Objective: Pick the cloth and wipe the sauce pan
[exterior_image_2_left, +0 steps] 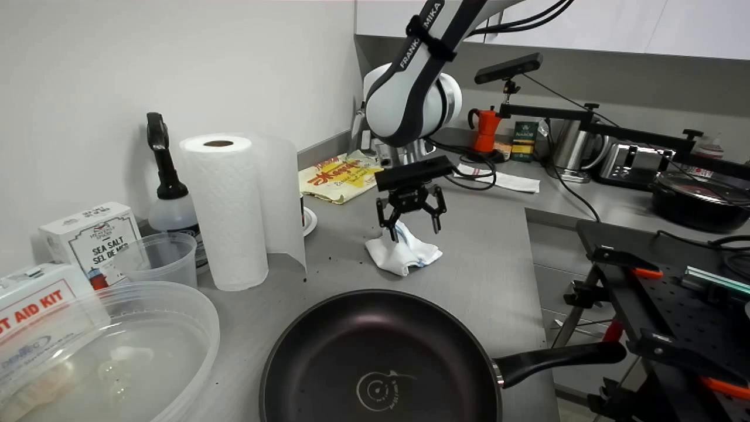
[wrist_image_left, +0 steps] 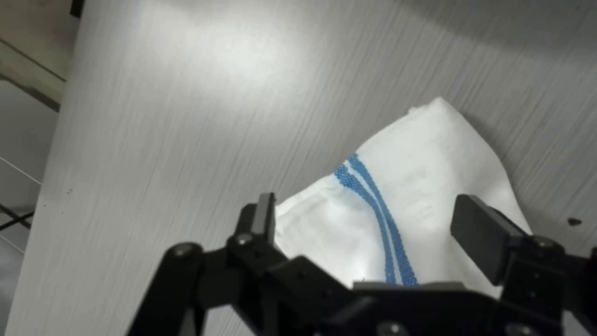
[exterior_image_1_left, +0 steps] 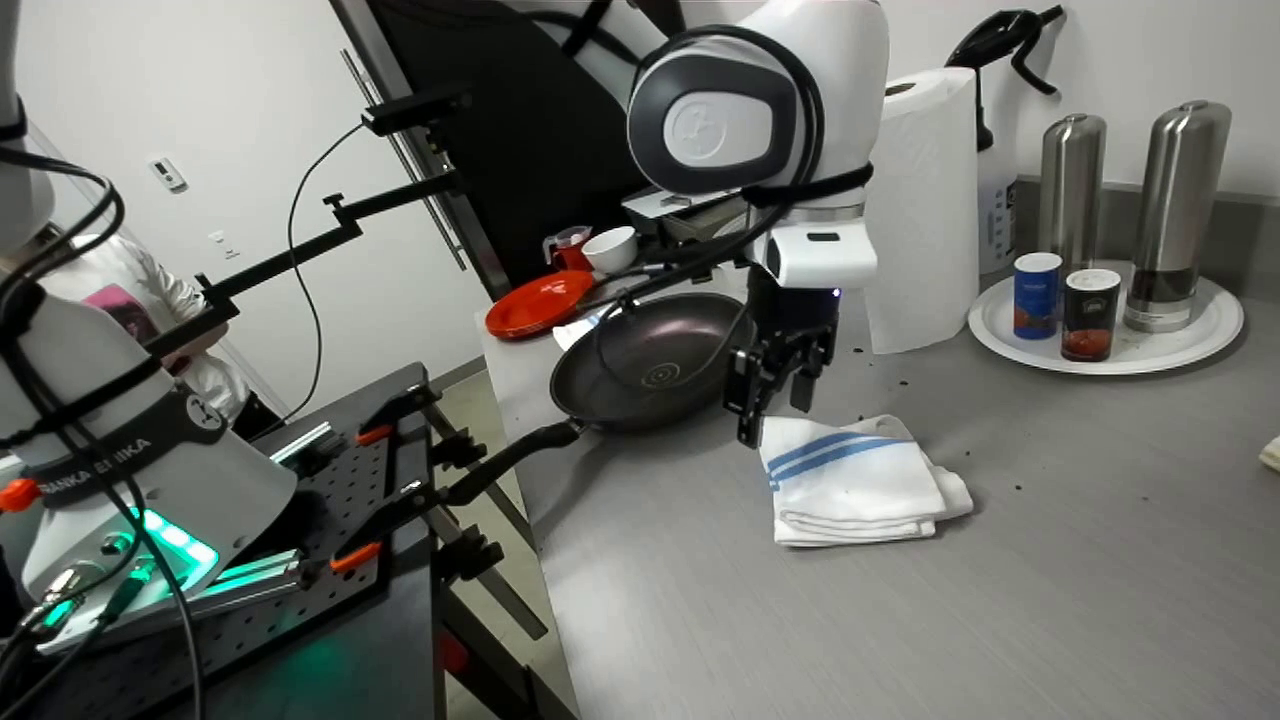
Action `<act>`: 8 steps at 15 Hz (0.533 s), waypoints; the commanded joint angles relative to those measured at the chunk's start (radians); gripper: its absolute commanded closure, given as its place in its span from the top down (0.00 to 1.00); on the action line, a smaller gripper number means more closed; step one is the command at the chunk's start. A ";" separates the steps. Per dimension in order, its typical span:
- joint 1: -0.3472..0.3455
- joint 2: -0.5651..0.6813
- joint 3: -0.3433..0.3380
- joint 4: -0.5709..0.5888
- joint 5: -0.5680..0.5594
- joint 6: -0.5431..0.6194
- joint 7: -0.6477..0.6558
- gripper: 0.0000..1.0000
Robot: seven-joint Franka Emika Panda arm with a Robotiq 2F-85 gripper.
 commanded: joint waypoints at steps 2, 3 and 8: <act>0.056 -0.210 -0.008 -0.242 -0.123 0.006 -0.140 1.00; 0.074 -0.245 -0.014 -0.289 -0.157 0.024 -0.156 1.00; 0.207 -0.405 -0.089 -0.515 -0.429 0.156 -0.051 1.00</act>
